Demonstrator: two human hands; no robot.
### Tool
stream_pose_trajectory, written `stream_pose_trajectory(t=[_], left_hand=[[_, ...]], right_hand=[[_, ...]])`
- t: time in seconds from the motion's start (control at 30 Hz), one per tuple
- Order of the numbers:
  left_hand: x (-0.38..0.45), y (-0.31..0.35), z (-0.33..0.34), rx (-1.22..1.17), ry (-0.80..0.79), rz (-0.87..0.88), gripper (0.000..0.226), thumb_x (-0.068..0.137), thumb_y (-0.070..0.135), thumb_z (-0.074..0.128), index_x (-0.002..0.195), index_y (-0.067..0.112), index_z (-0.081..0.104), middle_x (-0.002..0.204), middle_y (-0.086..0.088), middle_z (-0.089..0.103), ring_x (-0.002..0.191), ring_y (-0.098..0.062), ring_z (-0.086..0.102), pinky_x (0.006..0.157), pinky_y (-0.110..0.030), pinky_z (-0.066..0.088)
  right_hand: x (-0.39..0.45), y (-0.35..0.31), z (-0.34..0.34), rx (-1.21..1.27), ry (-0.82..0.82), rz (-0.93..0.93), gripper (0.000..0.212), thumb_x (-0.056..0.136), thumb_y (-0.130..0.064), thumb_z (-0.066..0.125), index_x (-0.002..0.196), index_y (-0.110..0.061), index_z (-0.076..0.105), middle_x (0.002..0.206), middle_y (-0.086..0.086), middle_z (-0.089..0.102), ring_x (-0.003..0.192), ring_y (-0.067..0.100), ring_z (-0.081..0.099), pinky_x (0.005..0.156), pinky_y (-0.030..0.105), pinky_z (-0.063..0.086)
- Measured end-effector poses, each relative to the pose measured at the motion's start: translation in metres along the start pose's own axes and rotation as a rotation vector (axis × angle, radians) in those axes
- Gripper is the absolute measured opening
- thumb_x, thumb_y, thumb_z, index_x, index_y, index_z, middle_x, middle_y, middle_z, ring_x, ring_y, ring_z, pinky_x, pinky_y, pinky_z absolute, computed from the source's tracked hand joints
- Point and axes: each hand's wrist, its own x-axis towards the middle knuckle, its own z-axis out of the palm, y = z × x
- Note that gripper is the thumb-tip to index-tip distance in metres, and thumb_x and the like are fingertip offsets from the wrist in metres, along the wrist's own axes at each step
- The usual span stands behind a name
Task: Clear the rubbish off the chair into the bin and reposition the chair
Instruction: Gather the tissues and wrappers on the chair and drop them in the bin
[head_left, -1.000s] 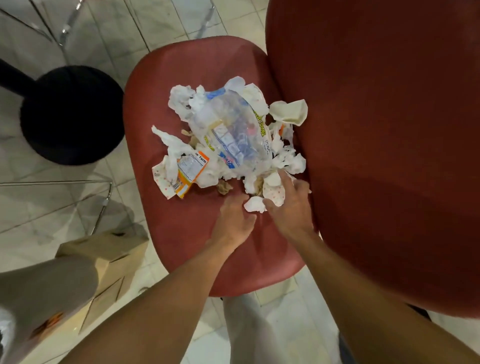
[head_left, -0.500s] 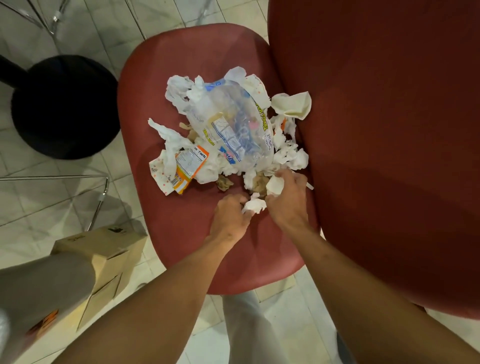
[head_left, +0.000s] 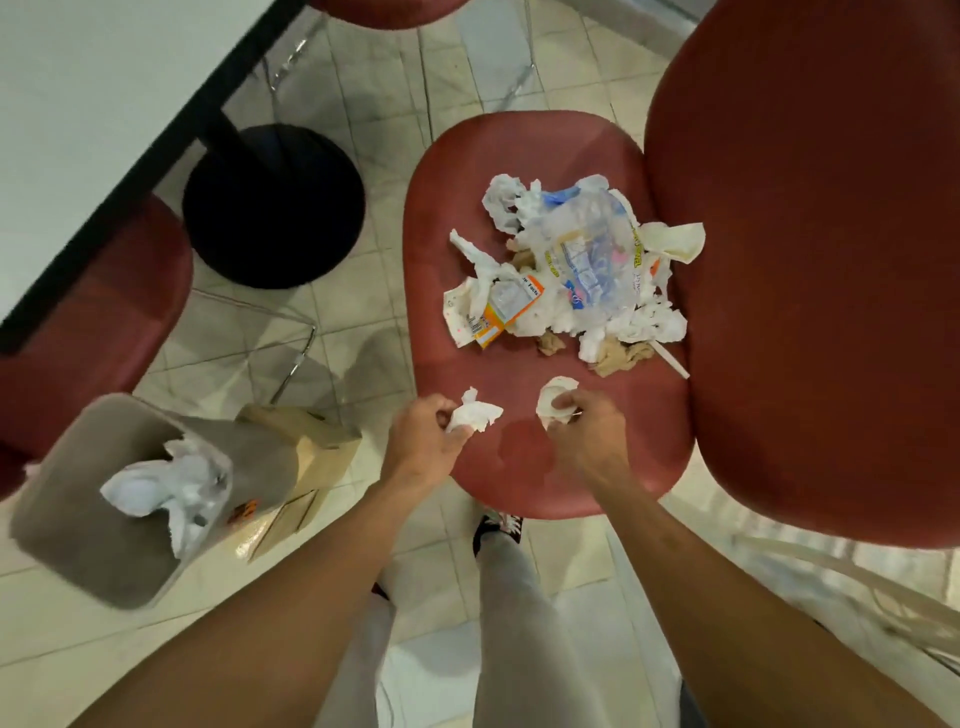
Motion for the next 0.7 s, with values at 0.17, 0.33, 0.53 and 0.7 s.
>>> stream_pose_trajectory(t=[0.17, 0.33, 0.53, 0.7], left_hand=[[-0.043, -0.046, -0.063, -0.107, 0.077, -0.038, 0.010, 0.075, 0.020, 0.070, 0.084, 0.024, 0.069, 0.072, 0.009, 0.063, 0.065, -0.008, 0.056, 0.055, -0.016, 0.036], [-0.079, -0.101, -0.119, -0.171, 0.170, -0.110, 0.017, 0.077, 0.022, 0.075, 0.093, 0.021, 0.068, 0.073, 0.009, 0.060, 0.069, -0.012, 0.056, 0.066, -0.023, 0.044], [-0.117, -0.167, -0.183, -0.255, 0.353, -0.195, 0.018, 0.074, 0.023, 0.077, 0.089, 0.018, 0.068, 0.066, 0.008, 0.057, 0.062, -0.008, 0.053, 0.065, -0.021, 0.043], [-0.137, -0.210, -0.222, -0.312, 0.418, -0.282, 0.023, 0.075, 0.021, 0.078, 0.095, 0.013, 0.069, 0.074, 0.003, 0.060, 0.068, -0.013, 0.055, 0.065, -0.020, 0.039]], right_hand=[[-0.066, -0.054, 0.052, -0.013, -0.061, -0.102, 0.023, 0.076, -0.014, 0.071, 0.099, -0.016, 0.068, 0.108, 0.006, 0.064, 0.095, 0.020, 0.062, 0.083, 0.026, 0.048], [-0.119, -0.100, 0.105, -0.067, -0.083, -0.225, 0.024, 0.069, -0.019, 0.073, 0.090, -0.012, 0.065, 0.097, 0.010, 0.064, 0.093, 0.026, 0.060, 0.083, 0.035, 0.049], [-0.176, -0.146, 0.167, -0.138, -0.185, -0.343, 0.028, 0.073, -0.018, 0.072, 0.091, -0.020, 0.051, 0.100, 0.006, 0.061, 0.080, 0.019, 0.057, 0.063, 0.025, 0.041], [-0.215, -0.176, 0.210, -0.126, -0.269, -0.400, 0.035, 0.075, -0.016, 0.069, 0.098, -0.023, 0.042, 0.100, 0.008, 0.060, 0.079, 0.023, 0.058, 0.053, 0.028, 0.044]])
